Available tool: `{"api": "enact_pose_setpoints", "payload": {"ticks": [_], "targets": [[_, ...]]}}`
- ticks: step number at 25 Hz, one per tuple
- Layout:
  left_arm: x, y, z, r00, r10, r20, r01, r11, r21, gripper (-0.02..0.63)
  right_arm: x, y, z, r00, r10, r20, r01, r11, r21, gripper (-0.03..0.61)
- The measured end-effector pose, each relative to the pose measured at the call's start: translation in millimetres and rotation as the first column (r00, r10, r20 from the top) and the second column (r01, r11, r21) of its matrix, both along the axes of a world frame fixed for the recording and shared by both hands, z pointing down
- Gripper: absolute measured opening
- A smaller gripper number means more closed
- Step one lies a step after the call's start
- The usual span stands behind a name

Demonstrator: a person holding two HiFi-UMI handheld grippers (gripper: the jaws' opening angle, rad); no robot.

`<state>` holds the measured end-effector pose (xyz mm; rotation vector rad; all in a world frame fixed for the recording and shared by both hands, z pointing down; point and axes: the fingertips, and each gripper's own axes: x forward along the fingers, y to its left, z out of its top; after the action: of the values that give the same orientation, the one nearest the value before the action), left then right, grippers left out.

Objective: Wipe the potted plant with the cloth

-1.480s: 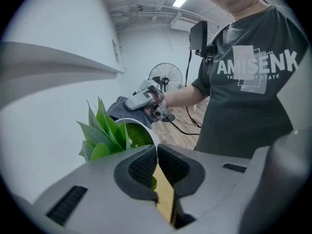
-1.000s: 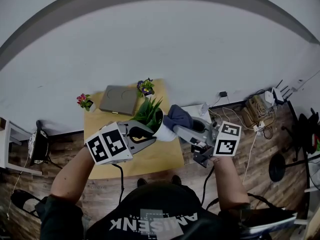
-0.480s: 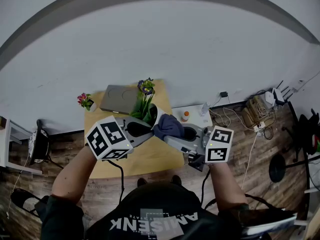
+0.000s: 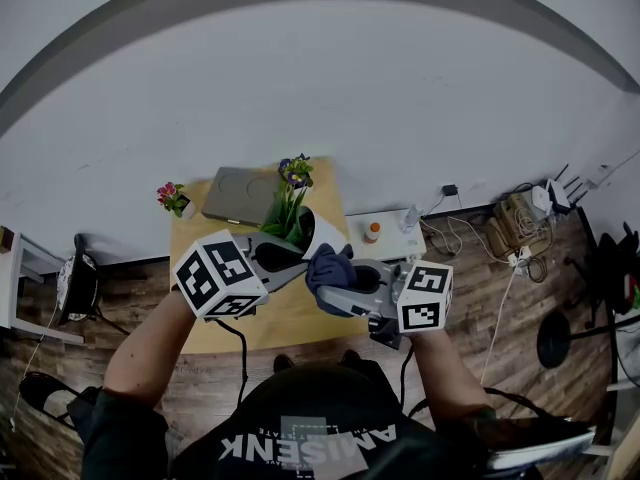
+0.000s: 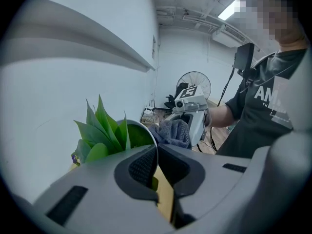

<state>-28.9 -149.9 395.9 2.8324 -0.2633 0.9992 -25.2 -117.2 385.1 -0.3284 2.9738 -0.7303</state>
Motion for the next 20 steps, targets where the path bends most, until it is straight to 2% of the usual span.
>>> {"api": "enact_pose_setpoints", "payload": {"ticks": [6,8,11,15,20], "targets": [[-1.6,1.2,-0.8,1.0,-0.011,-0.009,0.01,1.0,-0.017,0.011,-5.4,4.3,10.3,1.0,-0.017,-0.012,0.016,0.999,-0.03,0.127],[-2.1,2.1,0.3,1.0,-0.01,0.0,0.01,1.0,0.0,0.011,-7.1,6.2,15.5,0.999,-0.019,-0.03,0.018,0.999,-0.04,0.127],[-6.2,-1.2,7.2,0.999,-0.025,0.035,0.024,0.999,0.031,0.011,-7.0,6.7,16.5,1.0,-0.014,-0.022,0.013,0.998,-0.053,0.127],[-20.8,-7.8,22.5,0.993,-0.061,0.104,0.054,0.996,0.064,0.011,-0.1,5.6,0.8,1.0,-0.007,0.015,0.007,1.0,-0.027,0.127],[-41.2,-12.2,52.7,0.977,-0.103,0.188,0.092,0.994,0.066,0.011,21.0,-2.3,-18.7,0.997,0.06,0.048,-0.06,0.998,0.007,0.127]]}}
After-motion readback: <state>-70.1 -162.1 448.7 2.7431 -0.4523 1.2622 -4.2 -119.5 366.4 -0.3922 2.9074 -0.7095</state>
